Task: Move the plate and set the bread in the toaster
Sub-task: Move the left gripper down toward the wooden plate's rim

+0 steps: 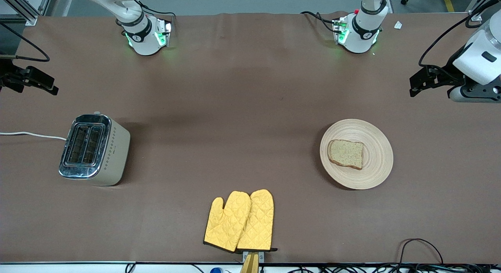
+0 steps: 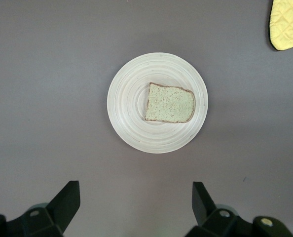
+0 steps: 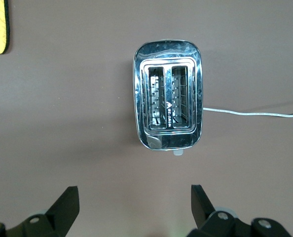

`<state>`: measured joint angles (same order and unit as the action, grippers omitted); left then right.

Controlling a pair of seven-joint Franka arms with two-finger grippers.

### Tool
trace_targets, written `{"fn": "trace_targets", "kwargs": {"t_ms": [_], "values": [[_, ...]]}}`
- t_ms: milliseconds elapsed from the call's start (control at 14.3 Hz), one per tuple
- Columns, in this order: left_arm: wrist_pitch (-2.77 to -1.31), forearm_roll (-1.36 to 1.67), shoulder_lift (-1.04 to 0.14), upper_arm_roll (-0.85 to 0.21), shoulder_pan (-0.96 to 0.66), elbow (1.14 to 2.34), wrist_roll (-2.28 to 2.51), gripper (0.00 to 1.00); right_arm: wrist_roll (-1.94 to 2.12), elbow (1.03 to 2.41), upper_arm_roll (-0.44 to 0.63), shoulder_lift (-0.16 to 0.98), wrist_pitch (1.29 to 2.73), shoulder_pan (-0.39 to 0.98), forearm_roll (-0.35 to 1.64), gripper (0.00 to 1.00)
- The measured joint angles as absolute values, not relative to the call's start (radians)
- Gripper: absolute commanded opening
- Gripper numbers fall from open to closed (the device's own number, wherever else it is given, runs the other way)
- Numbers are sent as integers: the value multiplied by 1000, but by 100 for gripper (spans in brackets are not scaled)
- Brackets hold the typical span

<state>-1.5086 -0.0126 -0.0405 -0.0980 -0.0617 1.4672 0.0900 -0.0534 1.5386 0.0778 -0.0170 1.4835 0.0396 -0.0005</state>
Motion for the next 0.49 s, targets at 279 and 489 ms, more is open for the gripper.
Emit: {"fn": "trace_targets", "kwargs": {"t_ms": [279,489], "values": [[-1509,-13,-41,-98,-62,1467,90,100,-54,1539,78,-17,1484,40,-1,100],[-1508,-13,-41,-97,-59,1467,103,100,-54,1539,78,-17,1484,40,-1,100]]}}
